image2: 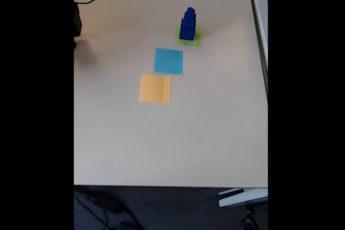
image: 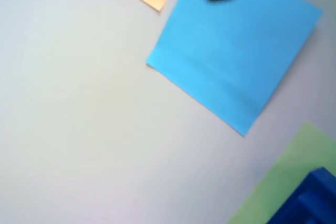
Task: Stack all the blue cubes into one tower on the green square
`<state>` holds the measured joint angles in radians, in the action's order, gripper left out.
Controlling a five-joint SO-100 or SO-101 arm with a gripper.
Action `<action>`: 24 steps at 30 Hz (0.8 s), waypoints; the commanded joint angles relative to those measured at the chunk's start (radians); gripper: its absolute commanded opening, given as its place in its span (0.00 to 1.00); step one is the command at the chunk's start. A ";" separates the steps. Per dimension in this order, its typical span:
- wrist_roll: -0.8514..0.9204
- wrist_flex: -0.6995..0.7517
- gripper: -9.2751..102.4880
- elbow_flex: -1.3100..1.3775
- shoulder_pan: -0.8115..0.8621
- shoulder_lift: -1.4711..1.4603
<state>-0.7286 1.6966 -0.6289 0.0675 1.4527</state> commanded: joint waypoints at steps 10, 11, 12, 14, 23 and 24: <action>0.164 0.015 0.08 -0.377 0.008 0.465; 0.170 0.005 0.08 -0.411 0.008 0.489; 0.172 -0.003 0.08 -0.445 0.009 0.514; 0.192 -0.048 0.08 -0.555 0.011 0.589; 0.270 -0.371 0.08 -1.109 0.011 0.969; 0.282 -0.402 0.08 -1.157 0.011 1.005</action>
<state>-0.4740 1.3821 -1.6843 0.0736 2.3501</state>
